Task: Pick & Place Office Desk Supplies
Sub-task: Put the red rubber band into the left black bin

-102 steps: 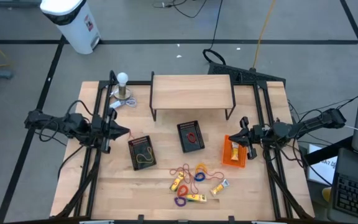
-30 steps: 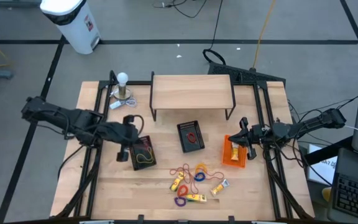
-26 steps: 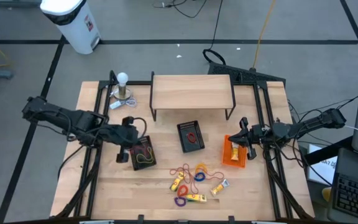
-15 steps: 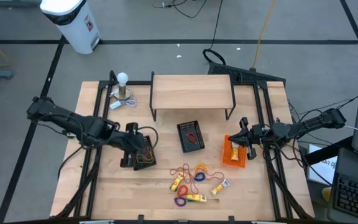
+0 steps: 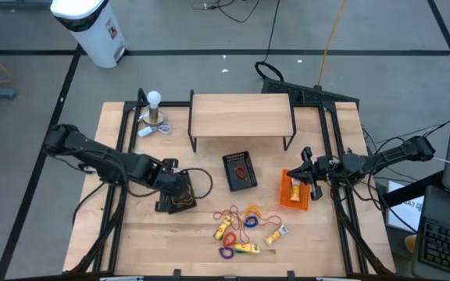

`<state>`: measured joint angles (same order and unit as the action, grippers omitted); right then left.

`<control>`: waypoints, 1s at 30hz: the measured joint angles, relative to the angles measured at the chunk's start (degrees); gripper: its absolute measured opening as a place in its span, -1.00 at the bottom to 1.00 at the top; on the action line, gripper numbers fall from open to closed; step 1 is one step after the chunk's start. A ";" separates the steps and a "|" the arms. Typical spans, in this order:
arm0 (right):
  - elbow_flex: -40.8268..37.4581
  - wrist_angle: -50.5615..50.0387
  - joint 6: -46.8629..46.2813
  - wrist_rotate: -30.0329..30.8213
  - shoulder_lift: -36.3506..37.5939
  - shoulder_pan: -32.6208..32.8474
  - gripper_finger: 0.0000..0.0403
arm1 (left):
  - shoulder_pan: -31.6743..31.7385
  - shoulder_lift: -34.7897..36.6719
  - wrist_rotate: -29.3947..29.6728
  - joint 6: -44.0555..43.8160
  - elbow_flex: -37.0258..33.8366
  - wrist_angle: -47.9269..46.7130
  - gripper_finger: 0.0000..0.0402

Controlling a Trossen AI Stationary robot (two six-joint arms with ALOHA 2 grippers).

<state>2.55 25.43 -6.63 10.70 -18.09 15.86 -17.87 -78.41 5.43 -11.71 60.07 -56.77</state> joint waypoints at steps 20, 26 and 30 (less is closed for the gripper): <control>0.00 0.03 -0.03 0.00 0.01 0.00 -0.98 | 1.90 -11.08 -1.38 5.30 -0.09 -0.05 -1.00; 0.00 0.03 -0.15 -0.17 0.01 -0.01 -0.98 | 1.88 -13.80 -0.68 5.27 -0.08 0.04 -1.00; 0.00 0.00 -0.17 -0.20 0.02 -0.01 -0.98 | 1.88 -13.95 -0.67 5.44 -0.08 0.04 -1.00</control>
<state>2.55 25.43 -6.81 10.50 -18.06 15.85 -15.99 -92.36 4.77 -6.27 60.00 -56.73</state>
